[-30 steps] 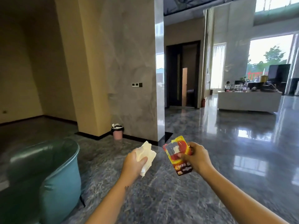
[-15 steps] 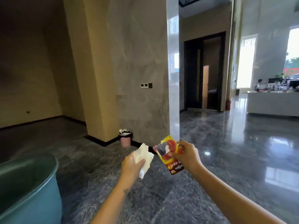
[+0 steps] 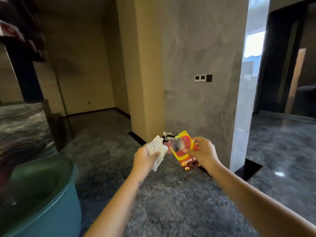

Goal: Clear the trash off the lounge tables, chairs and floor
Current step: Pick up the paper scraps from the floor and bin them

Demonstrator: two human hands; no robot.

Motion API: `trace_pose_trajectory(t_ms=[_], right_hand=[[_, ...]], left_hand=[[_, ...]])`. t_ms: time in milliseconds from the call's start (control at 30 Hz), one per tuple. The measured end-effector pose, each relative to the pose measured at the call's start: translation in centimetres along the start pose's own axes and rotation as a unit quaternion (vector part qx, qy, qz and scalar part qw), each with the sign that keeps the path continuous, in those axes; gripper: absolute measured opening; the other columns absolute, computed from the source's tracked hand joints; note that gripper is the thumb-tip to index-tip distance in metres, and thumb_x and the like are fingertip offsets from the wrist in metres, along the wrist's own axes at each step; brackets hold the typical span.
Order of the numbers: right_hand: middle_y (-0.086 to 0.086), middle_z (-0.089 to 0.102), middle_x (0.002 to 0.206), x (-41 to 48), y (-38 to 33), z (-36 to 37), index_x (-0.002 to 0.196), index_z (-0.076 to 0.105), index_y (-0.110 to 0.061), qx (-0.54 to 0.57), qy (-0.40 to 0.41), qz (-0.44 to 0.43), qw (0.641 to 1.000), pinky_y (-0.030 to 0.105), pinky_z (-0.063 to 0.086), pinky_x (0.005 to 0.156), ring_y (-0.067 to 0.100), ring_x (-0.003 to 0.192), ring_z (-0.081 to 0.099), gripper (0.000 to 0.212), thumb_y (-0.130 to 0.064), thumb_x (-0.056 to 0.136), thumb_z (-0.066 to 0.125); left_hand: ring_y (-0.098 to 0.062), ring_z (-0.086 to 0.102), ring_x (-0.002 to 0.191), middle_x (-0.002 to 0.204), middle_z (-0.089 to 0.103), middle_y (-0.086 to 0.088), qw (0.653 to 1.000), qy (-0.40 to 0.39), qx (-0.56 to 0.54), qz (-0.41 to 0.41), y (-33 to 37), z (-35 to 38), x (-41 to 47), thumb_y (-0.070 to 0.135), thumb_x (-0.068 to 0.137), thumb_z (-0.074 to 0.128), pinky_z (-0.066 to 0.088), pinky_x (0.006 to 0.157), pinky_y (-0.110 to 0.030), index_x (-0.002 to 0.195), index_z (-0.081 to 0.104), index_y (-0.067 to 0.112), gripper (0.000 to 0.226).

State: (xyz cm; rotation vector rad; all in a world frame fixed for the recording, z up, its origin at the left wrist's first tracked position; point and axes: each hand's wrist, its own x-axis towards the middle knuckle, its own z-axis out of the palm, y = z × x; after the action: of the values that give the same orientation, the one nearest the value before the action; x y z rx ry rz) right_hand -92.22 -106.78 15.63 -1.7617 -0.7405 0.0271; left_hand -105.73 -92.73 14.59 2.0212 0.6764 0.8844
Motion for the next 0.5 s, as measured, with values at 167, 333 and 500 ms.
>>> trace_pose_trajectory(t_ms=[167,333,500], right_hand=[[0.002,0.067,0.080,15.5,5.3,2.5,0.084,0.063,-0.019,0.002,-0.004,0.019,1.000,0.030,0.048,0.073,0.019,0.080,0.062,0.032,-0.017,0.060,0.085],[0.002,0.066,0.076,29.1,12.5,2.2,0.081,0.063,-0.013,-0.028,0.024,0.053,0.998,0.034,0.049,0.070,0.018,0.075,0.060,0.029,-0.017,0.062,0.084],[-0.002,0.062,0.071,43.8,21.4,4.1,0.083,0.064,-0.011,-0.035,0.031,0.072,0.996,0.035,0.049,0.068,0.020,0.073,0.059,0.029,-0.018,0.062,0.083]], left_hand=[[-0.017,0.053,0.086,0.092,0.059,0.001,1.000,0.004,0.001,-0.001,-3.1,6.3,16.4,0.016,0.085,0.064,0.040,0.068,-0.028,0.116,0.059,0.008,0.033],[-0.013,0.050,0.089,0.087,0.048,0.014,0.999,-0.039,-0.014,-0.024,-5.5,15.5,30.6,0.017,0.085,0.065,0.036,0.065,-0.025,0.117,0.052,0.012,0.035],[-0.001,0.050,0.082,0.091,0.050,0.018,0.996,-0.071,-0.034,-0.033,-10.5,25.3,44.4,0.018,0.085,0.065,0.037,0.062,-0.015,0.110,0.050,0.022,0.030]])
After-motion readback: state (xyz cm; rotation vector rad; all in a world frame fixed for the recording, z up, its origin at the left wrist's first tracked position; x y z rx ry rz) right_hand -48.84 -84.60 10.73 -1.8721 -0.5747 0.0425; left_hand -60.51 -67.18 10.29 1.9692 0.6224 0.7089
